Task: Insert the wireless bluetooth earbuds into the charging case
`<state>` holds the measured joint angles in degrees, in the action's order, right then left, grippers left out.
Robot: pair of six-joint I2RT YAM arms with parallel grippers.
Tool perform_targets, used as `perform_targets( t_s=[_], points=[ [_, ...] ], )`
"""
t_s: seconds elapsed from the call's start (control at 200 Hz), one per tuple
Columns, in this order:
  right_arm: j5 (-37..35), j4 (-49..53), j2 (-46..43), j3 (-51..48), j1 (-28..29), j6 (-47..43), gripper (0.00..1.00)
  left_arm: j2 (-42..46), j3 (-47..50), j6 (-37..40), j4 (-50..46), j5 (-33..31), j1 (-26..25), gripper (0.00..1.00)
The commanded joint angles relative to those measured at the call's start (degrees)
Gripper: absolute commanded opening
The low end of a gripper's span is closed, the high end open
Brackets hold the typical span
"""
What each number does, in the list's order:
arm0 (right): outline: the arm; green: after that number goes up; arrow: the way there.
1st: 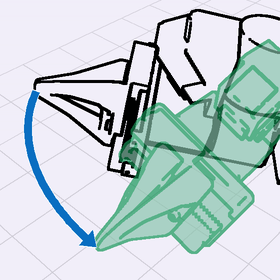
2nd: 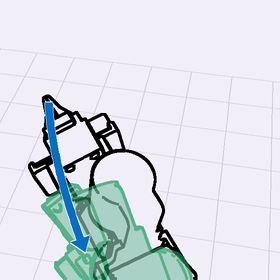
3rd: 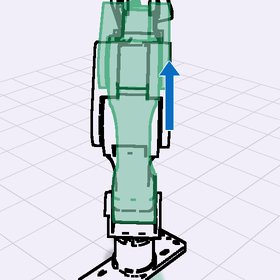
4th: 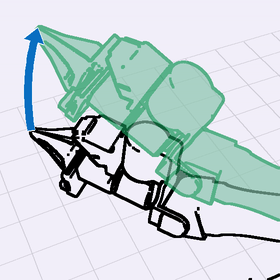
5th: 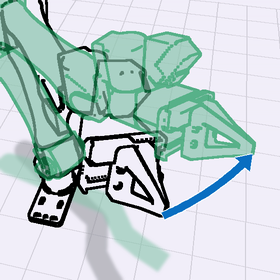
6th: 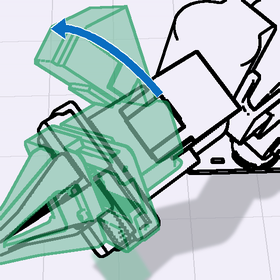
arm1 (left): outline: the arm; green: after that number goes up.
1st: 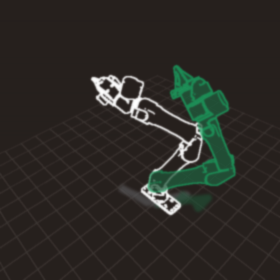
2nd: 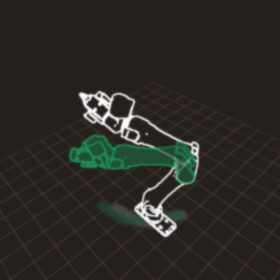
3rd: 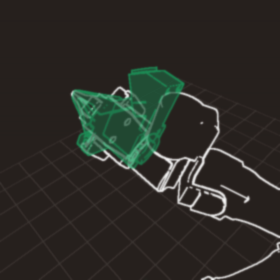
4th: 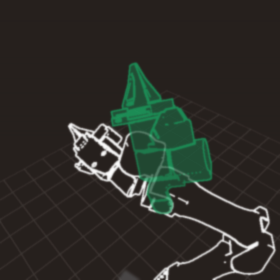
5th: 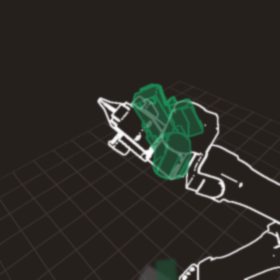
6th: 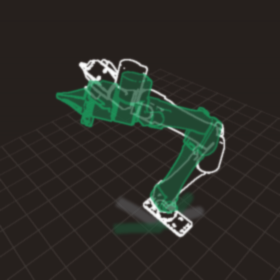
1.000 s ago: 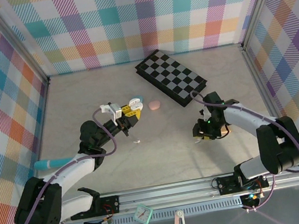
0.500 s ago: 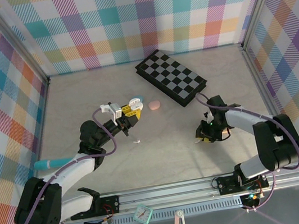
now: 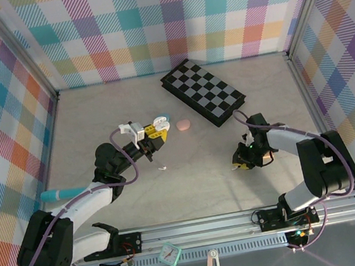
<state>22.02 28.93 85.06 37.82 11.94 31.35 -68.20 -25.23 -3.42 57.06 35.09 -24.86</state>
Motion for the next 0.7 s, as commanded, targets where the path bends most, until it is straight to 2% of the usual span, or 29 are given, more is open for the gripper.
perform_targets(
  t_s=[0.0,0.215,0.4,0.695],
  points=[
    [-0.34,-1.13,0.73,-1.1,0.71,0.98,0.22,0.27,-0.69,-0.36,1.32,1.03,0.08,0.0],
    [-3.87,2.35,-5.08,0.11,0.8,-0.78,0.2,-0.65,-1.13,-0.36,1.87,1.1,-0.04,0.0],
    [-7.1,3.06,-11.32,1.03,1.48,-6.58,0.21,-3.01,-1.81,-0.07,2.41,1.5,-0.69,0.0],
    [-13.63,-1.2,-21.41,2.0,7.41,-15.35,0.19,-6.81,-3.86,3.46,-0.77,1.0,-4.46,0.0]
  ],
)
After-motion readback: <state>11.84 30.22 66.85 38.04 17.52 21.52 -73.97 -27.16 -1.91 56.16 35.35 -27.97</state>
